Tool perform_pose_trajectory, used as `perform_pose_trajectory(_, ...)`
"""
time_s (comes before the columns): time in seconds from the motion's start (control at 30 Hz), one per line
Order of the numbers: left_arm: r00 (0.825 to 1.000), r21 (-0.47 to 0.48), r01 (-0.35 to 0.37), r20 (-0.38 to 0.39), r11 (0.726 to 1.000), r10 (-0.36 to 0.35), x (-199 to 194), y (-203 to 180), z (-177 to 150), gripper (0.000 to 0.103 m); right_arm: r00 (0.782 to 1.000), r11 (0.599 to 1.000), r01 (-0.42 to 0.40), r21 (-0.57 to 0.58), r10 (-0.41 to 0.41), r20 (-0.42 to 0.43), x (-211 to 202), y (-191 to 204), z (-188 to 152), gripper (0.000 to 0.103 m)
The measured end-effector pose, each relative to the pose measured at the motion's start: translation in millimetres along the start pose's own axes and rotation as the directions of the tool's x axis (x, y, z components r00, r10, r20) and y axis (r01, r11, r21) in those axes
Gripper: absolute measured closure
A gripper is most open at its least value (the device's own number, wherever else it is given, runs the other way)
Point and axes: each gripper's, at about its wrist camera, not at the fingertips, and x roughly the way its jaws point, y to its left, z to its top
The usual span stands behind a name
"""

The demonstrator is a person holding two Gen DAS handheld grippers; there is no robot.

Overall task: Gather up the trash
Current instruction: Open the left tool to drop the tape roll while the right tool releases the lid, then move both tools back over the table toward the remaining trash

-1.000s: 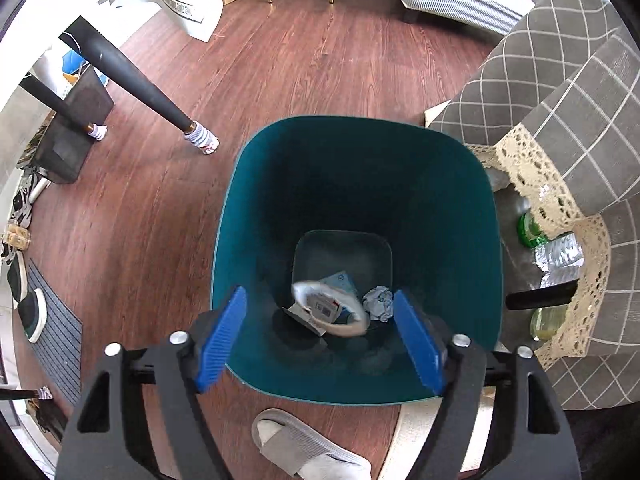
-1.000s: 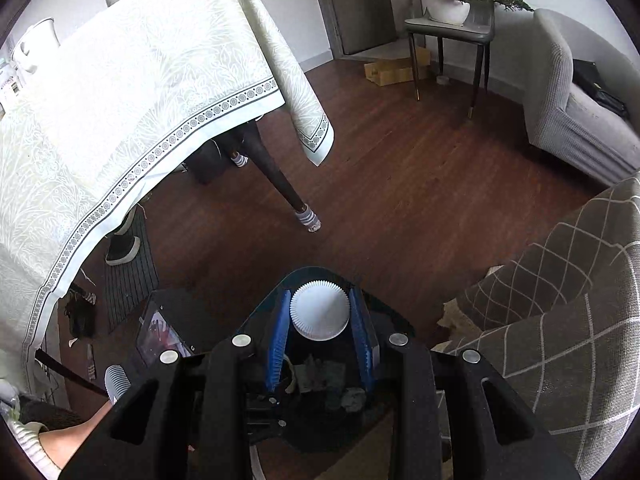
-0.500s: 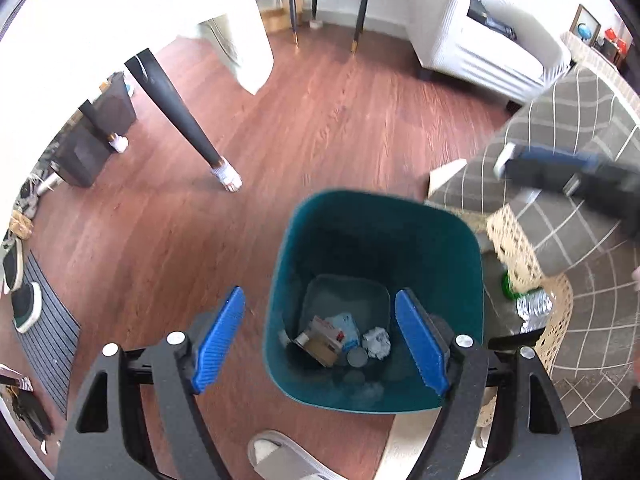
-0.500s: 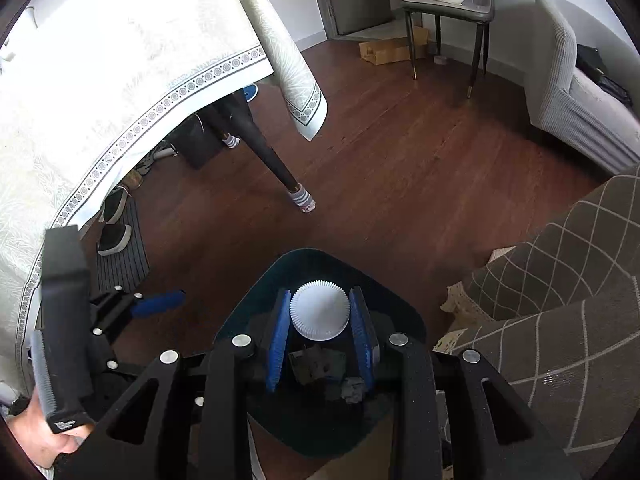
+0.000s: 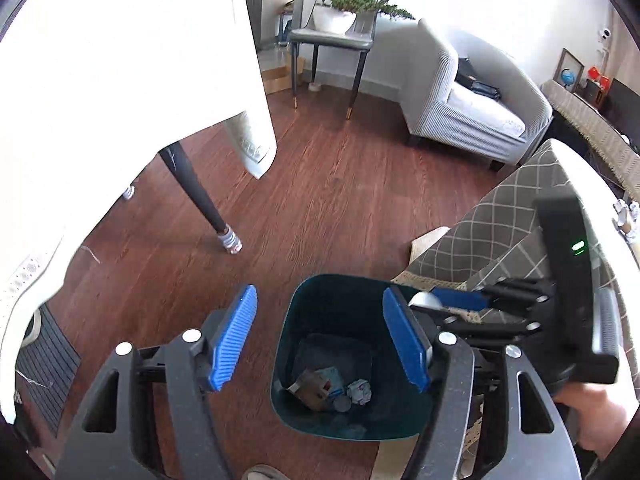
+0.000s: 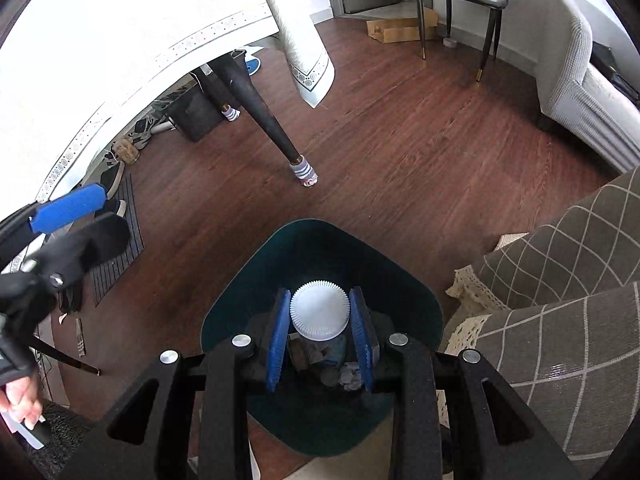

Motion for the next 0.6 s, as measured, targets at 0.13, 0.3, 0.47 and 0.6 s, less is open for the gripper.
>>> perform_pose_trajectory(0.13, 0.999, 0.008, 0.011, 0.040, 1.000, -0.012, -19.3, -5.9, 10.8, 0.044, 0.999, 1.000, -0.009, -0.008, 0.009, -0.031, 11.7, 3.4, -5.7, 0.073)
perform_pose_trajectory(0.3, 0.996, 0.021, 0.018, 0.087, 1.000, -0.020, -40.1, -14.8, 24.9, 0.049, 0.997, 0.999, -0.008, -0.048, 0.004, -0.071, 25.8, 15.2, -15.9, 0.073)
perform_pose_trajectory(0.47, 0.993, 0.026, 0.002, 0.114, 1.000, -0.005, -48.4, -21.1, 32.4, 0.048, 0.994, 0.998, -0.007, -0.066, 0.000, -0.107, 33.7, 20.4, -24.8, 0.051)
perform_pose_trajectory(0.6, 0.993, 0.018, 0.002, 0.117, 1.000, -0.004, -47.6, -20.4, 33.3, 0.048, 0.994, 0.996, -0.011, -0.087, 0.002, -0.107, 32.6, 24.9, -30.5, 0.042)
